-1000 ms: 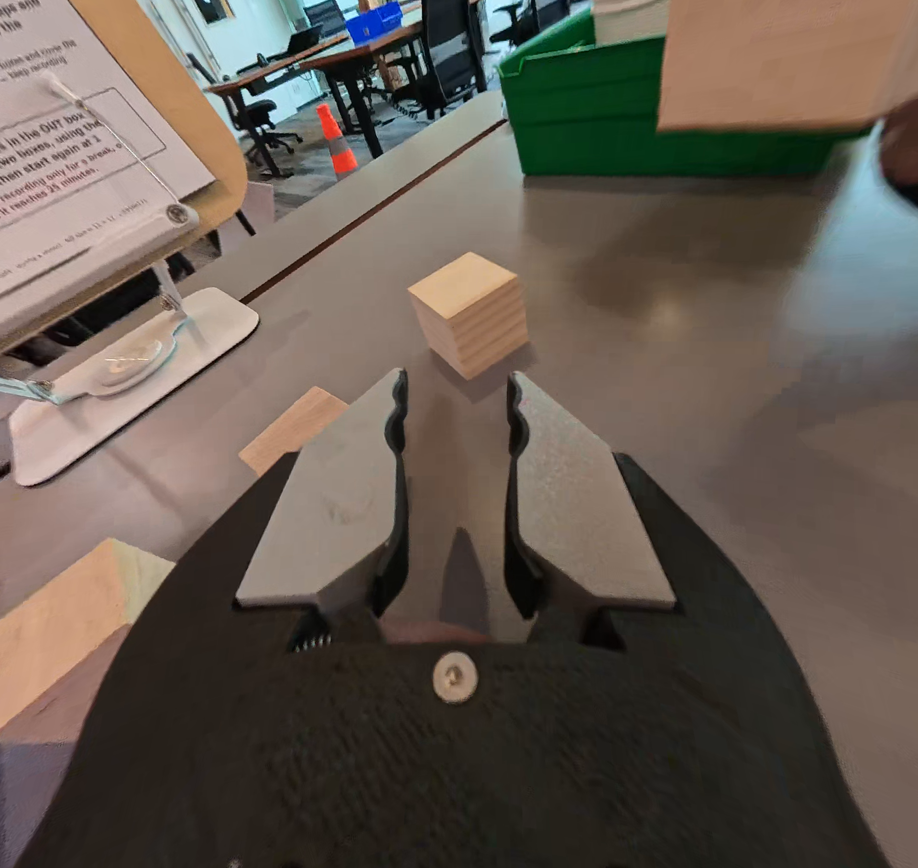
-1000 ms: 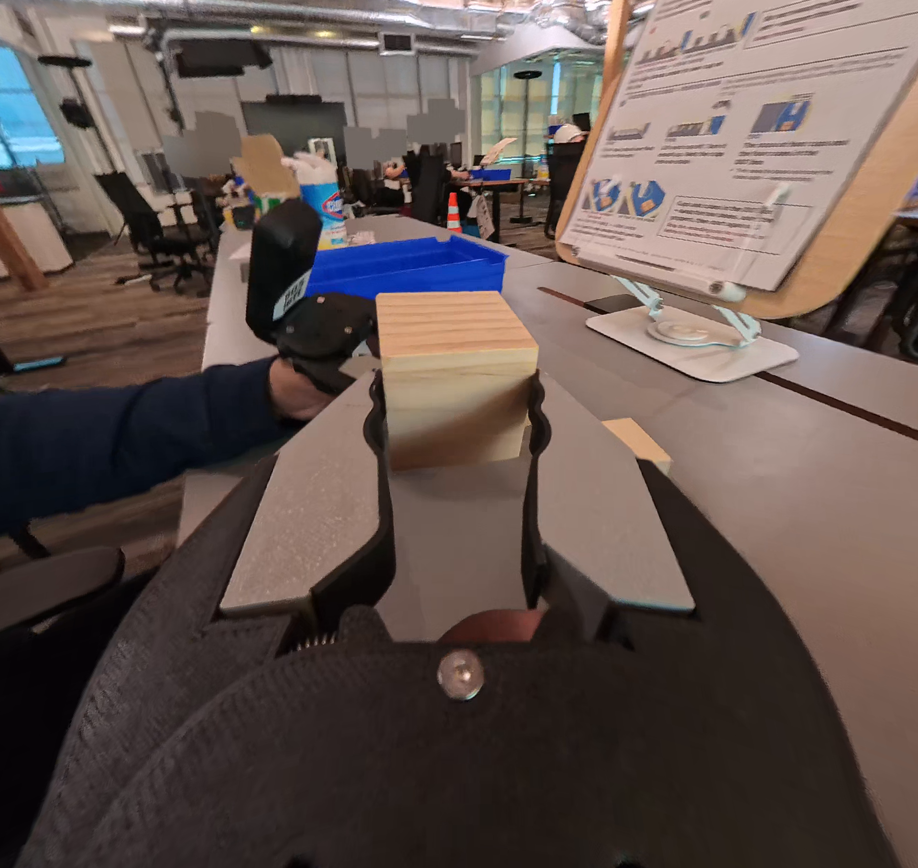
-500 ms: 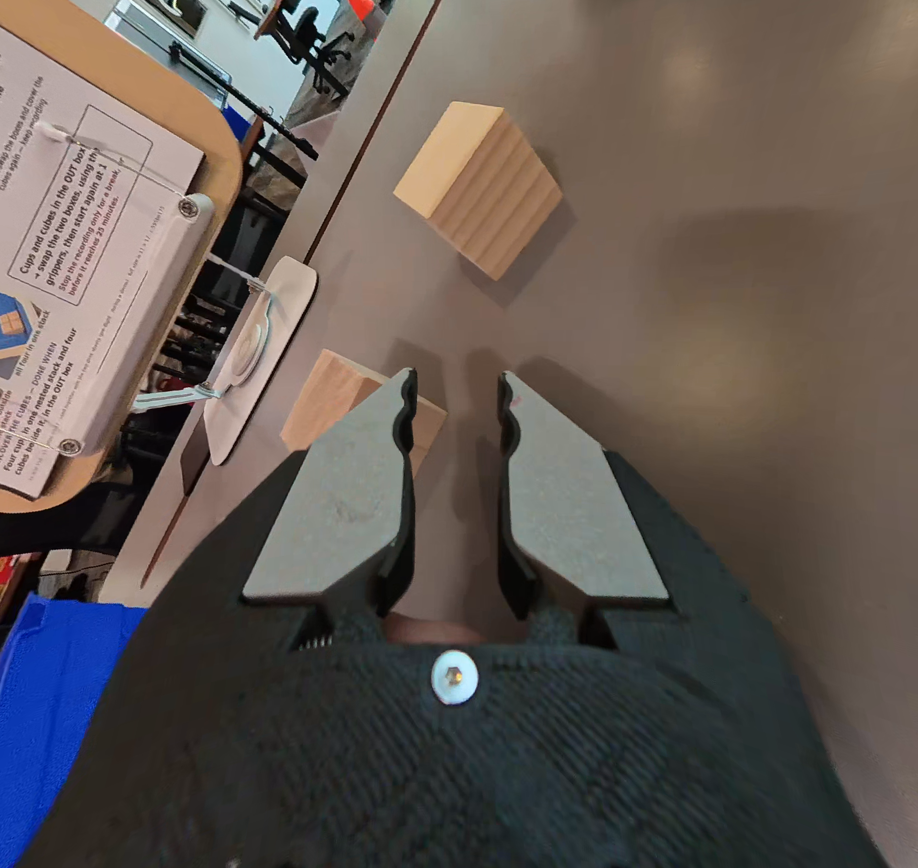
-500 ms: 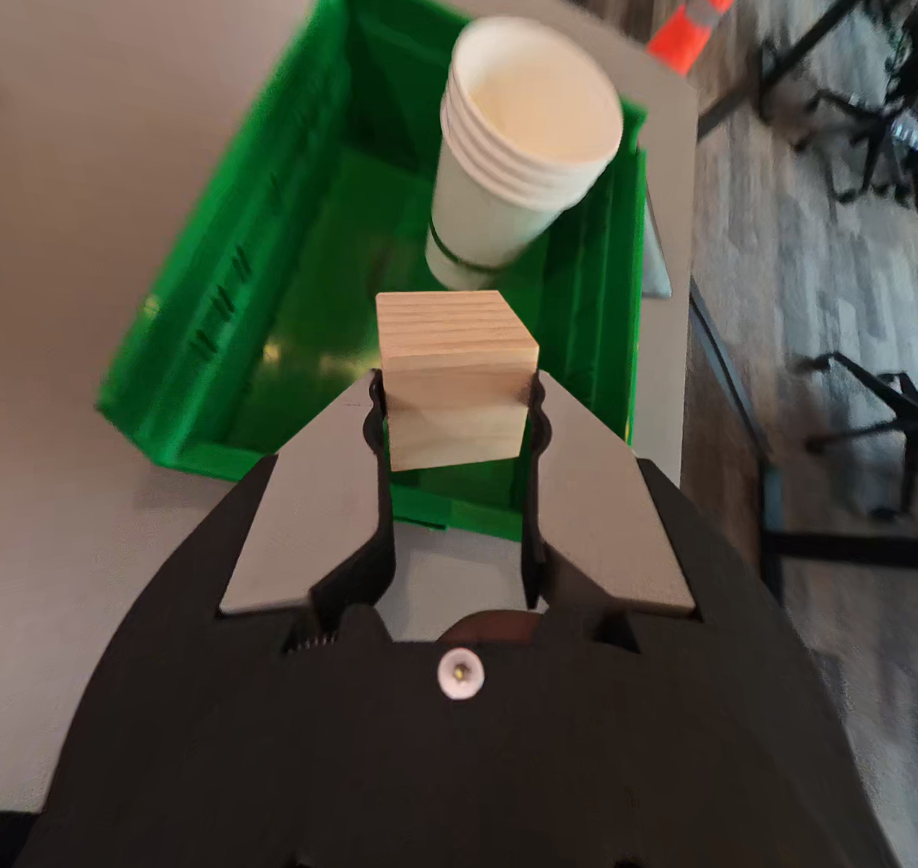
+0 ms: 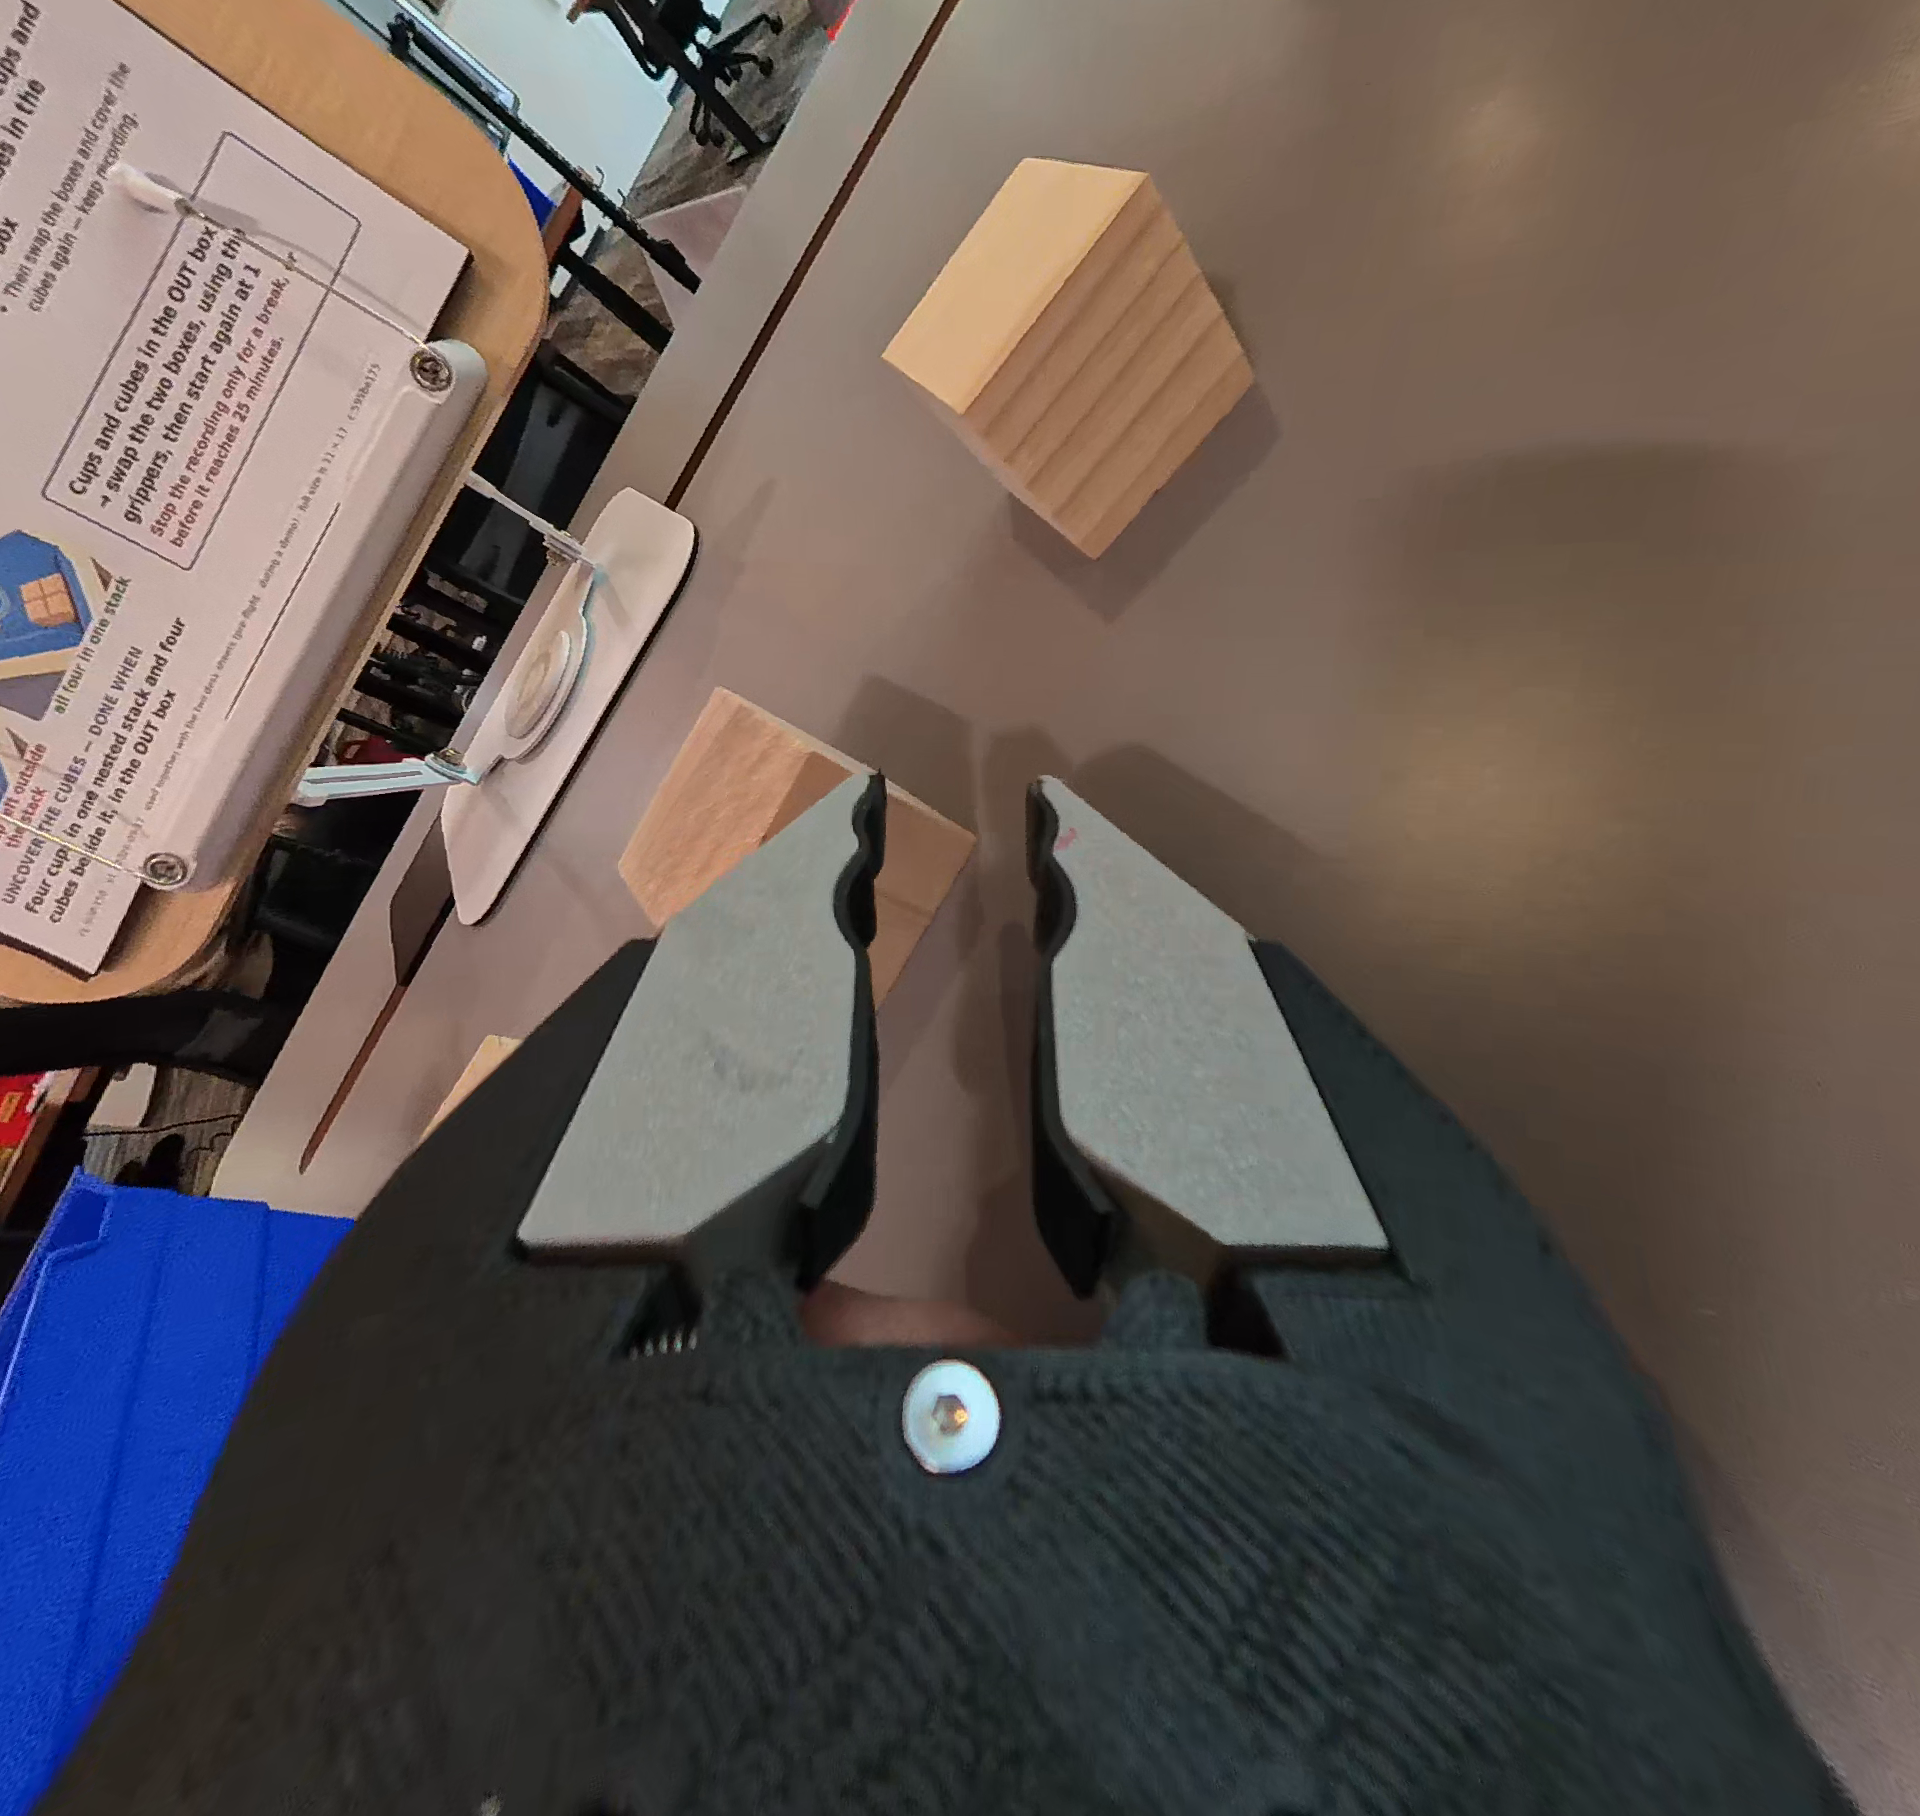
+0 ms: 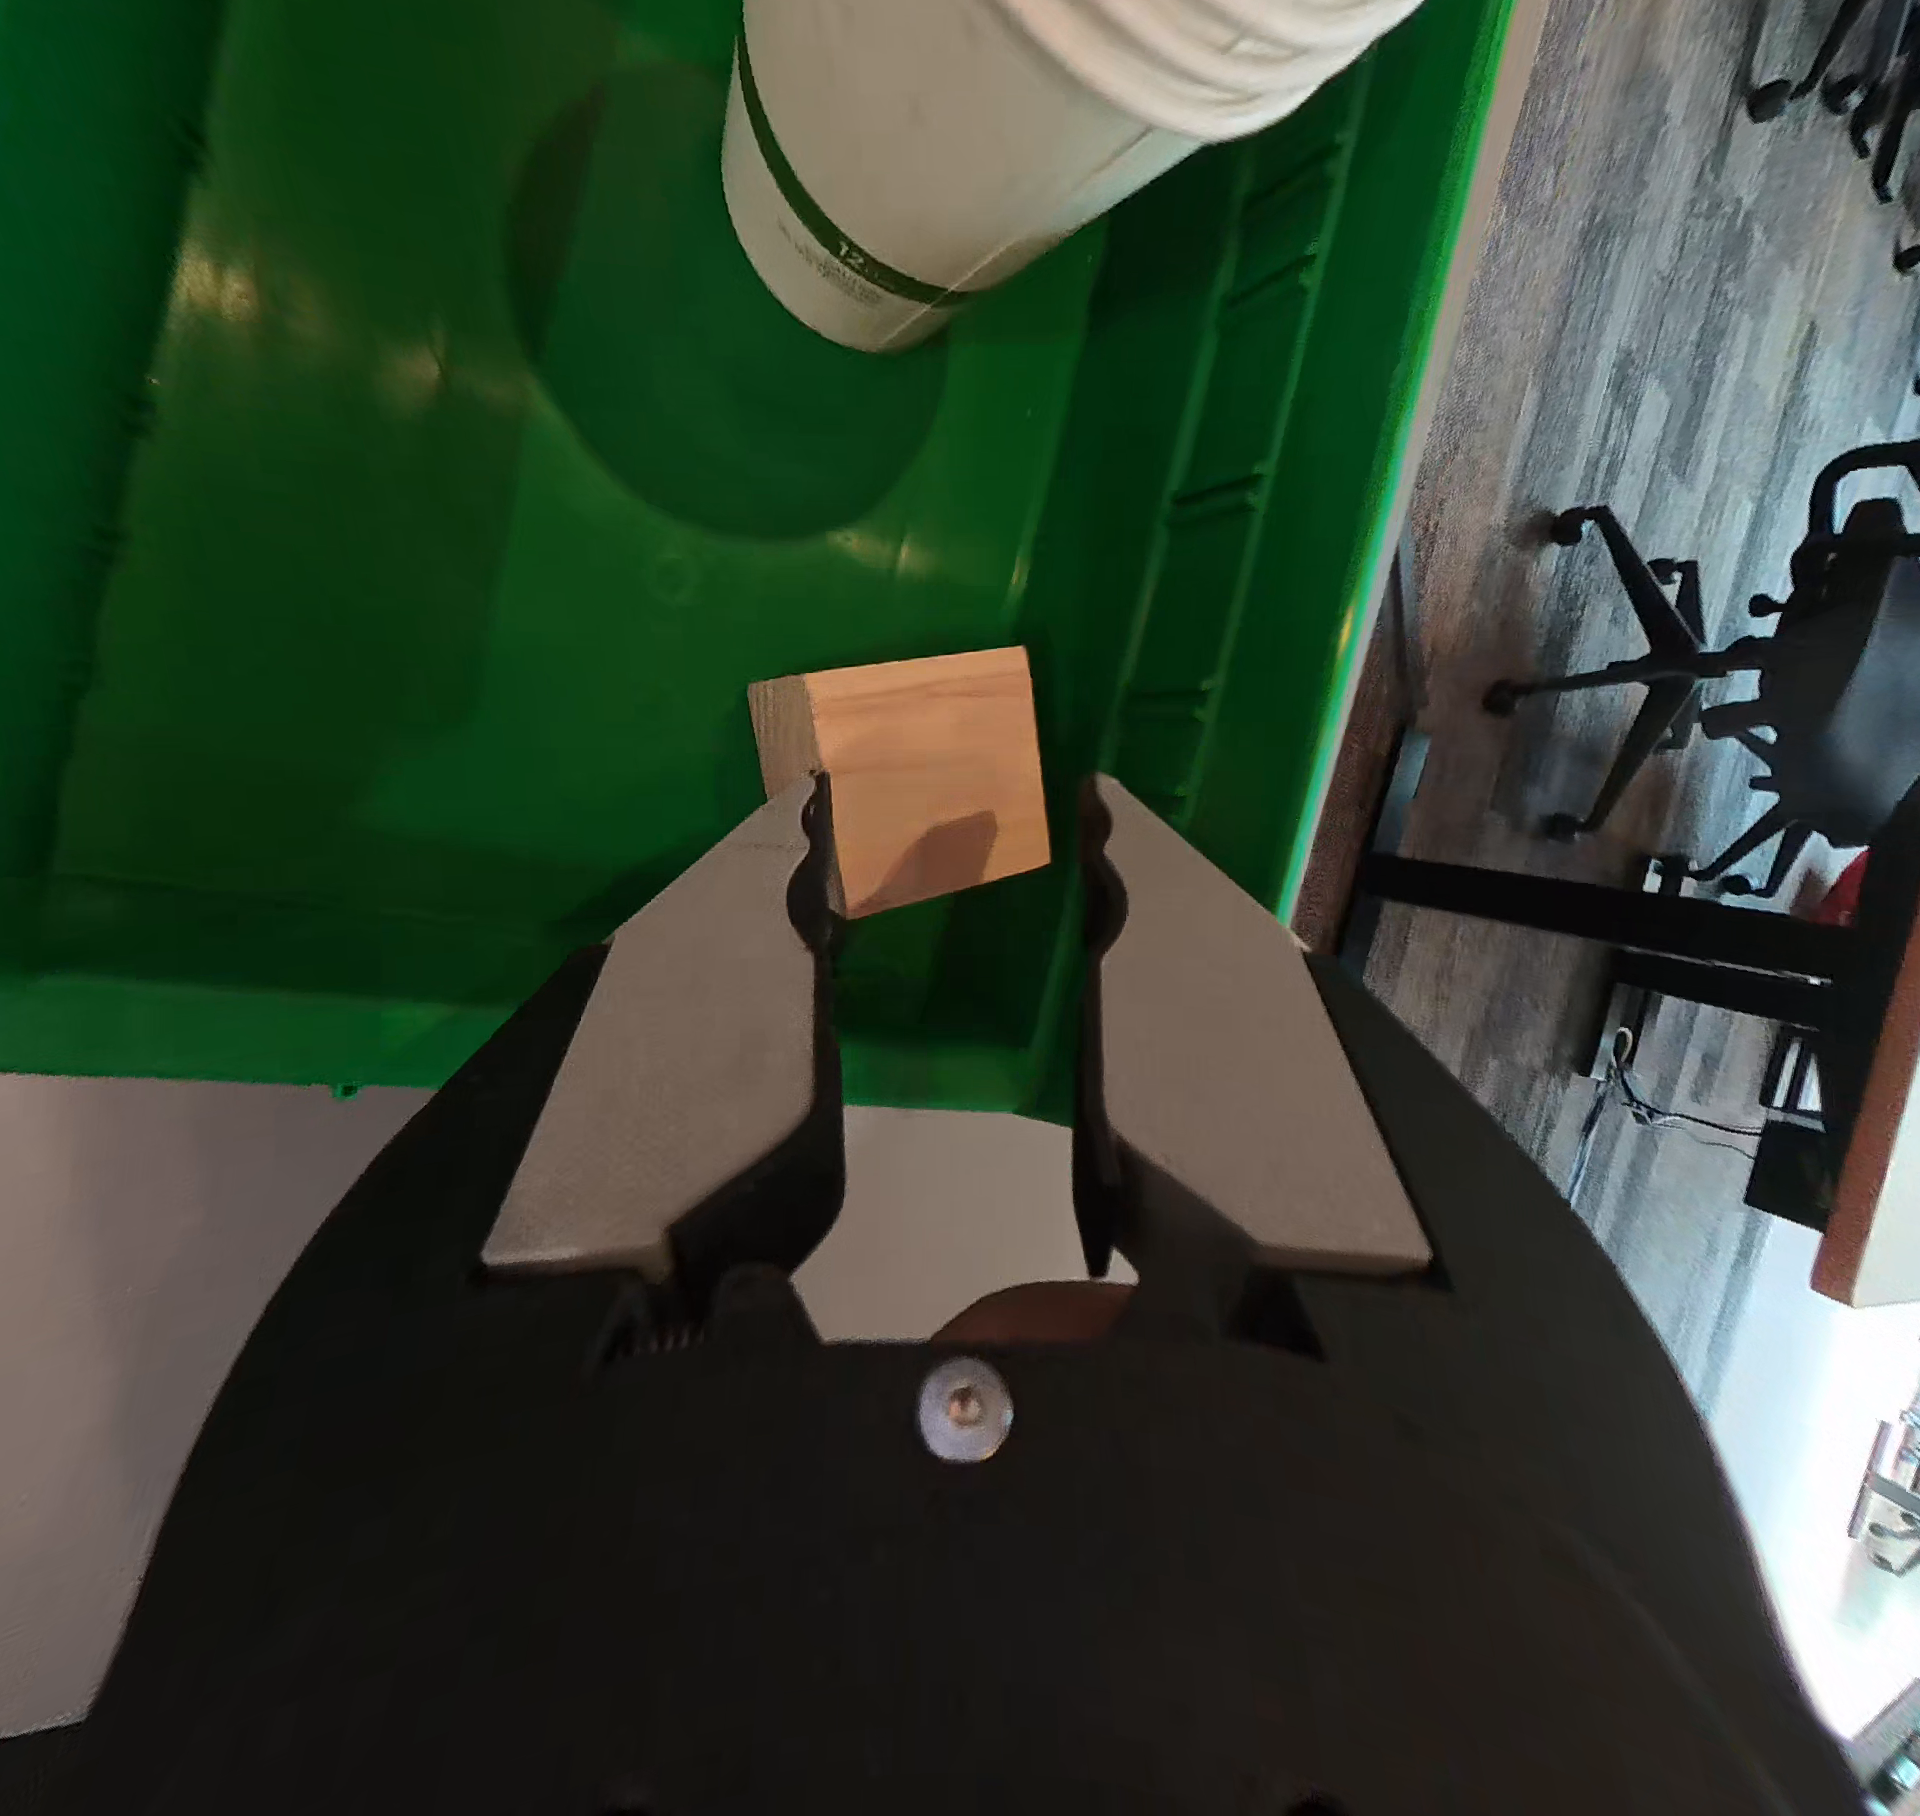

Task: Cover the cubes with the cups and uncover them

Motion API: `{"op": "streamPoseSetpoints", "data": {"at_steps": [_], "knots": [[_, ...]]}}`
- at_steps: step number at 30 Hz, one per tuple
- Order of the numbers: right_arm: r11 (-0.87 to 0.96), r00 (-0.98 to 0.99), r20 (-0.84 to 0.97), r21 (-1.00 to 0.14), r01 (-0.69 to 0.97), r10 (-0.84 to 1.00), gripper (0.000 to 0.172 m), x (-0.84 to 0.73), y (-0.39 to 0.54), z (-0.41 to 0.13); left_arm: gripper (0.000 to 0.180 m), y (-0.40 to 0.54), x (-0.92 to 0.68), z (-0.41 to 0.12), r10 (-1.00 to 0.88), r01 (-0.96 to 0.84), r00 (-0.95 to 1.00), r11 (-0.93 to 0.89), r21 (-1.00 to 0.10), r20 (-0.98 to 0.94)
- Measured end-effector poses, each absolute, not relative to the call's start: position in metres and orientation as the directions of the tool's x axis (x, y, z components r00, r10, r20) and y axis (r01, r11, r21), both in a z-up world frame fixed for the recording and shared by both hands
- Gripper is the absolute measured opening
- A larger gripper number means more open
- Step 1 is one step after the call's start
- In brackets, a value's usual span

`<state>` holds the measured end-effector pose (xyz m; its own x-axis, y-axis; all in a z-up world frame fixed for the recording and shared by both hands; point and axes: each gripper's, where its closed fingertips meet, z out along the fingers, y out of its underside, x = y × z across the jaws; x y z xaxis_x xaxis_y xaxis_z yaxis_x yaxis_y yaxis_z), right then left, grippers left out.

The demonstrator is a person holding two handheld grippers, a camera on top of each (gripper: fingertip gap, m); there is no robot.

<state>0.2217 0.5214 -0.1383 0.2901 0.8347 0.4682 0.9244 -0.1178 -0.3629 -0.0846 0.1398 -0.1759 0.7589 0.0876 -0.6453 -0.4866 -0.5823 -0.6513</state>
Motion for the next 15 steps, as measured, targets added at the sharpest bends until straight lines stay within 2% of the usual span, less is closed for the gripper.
{"op": "streamPoseSetpoints", "data": {"at_steps": [3,5,8,9,11,12,15], "knots": [[-0.072,0.298,0.514,-0.415,0.907,0.804,0.044,0.215,0.520,-0.118,0.025,0.139,-0.086,-0.177,0.092,-0.479,0.759,-0.592,-0.648,-0.645],[0.002,0.304,0.500,-0.522,0.853,0.811,0.039,0.193,0.501,-0.096,0.025,0.139,-0.088,-0.177,0.099,-0.472,0.759,-0.597,-0.649,-0.643],[0.113,0.233,0.387,-0.691,0.714,0.892,0.040,0.147,0.437,-0.067,0.025,0.138,-0.092,-0.177,0.119,-0.449,0.766,-0.604,-0.659,-0.631],[0.138,0.174,0.333,-0.733,0.666,0.927,0.045,0.131,0.408,-0.062,0.025,0.138,-0.092,-0.176,0.121,-0.442,0.773,-0.601,-0.666,-0.622],[0.161,-0.011,0.195,-0.781,0.603,0.981,0.071,0.102,0.341,-0.063,0.029,0.139,-0.088,-0.174,0.112,-0.419,0.810,-0.577,-0.701,-0.576],[0.160,-0.120,0.109,-0.786,0.598,0.987,0.077,0.091,0.307,-0.070,0.031,0.139,-0.085,-0.171,0.111,-0.394,0.838,-0.553,-0.734,-0.534],[0.191,-0.320,-0.019,-0.769,0.610,0.947,0.082,0.060,0.242,-0.102,0.041,0.137,-0.085,-0.164,0.125,-0.281,0.912,-0.499,-0.819,-0.390]]}}
